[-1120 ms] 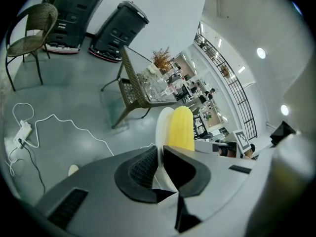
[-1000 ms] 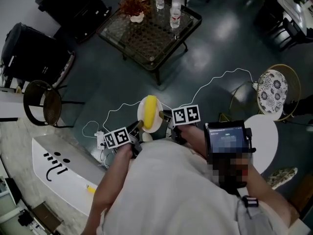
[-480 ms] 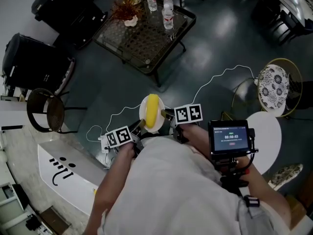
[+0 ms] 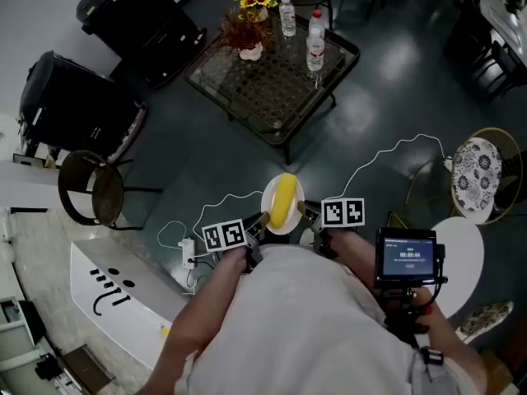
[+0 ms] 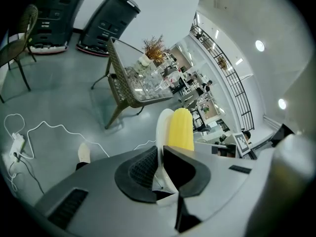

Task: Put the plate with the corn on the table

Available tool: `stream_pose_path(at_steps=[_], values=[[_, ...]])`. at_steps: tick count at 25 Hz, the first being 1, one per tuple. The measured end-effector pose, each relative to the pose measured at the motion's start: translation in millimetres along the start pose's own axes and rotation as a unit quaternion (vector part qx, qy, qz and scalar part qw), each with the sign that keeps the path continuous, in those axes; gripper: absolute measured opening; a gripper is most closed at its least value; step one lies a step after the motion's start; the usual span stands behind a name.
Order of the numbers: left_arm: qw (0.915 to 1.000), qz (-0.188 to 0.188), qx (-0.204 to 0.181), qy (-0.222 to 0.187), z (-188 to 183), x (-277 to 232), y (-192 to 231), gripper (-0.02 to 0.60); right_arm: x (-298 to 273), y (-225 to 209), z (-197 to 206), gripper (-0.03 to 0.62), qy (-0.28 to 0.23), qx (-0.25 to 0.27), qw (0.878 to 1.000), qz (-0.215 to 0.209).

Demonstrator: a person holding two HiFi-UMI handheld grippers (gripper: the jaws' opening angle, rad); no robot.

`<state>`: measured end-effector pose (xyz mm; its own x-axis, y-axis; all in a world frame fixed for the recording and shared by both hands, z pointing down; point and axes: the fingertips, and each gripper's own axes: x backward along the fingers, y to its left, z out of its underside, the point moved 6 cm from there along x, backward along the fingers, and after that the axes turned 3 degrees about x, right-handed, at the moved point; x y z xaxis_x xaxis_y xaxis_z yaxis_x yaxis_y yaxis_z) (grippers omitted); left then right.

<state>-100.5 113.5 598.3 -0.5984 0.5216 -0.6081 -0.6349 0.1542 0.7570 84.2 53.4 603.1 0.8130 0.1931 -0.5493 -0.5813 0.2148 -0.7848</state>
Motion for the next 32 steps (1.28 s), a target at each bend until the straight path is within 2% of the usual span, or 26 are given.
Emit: stream_pose_path(at_steps=[11,20,28,32], values=[[0.9987,0.032,-0.022,0.032,-87,-22,11,0.040,-34,10,-64,0.048,-0.030,-0.008,0.999,0.035],[0.9981,0.050,-0.023,0.029,-157,-6,37,0.040,-85,46,-109,0.048,-0.036,0.008,0.998,0.047],[0.9984,0.054,-0.009,0.018,-203,11,66,0.040,-131,75,-139,0.048,-0.022,0.017,0.998,0.057],[0.9984,0.057,-0.003,0.009,-204,15,72,0.040,-139,77,-141,0.048,-0.019,0.024,0.998,0.059]])
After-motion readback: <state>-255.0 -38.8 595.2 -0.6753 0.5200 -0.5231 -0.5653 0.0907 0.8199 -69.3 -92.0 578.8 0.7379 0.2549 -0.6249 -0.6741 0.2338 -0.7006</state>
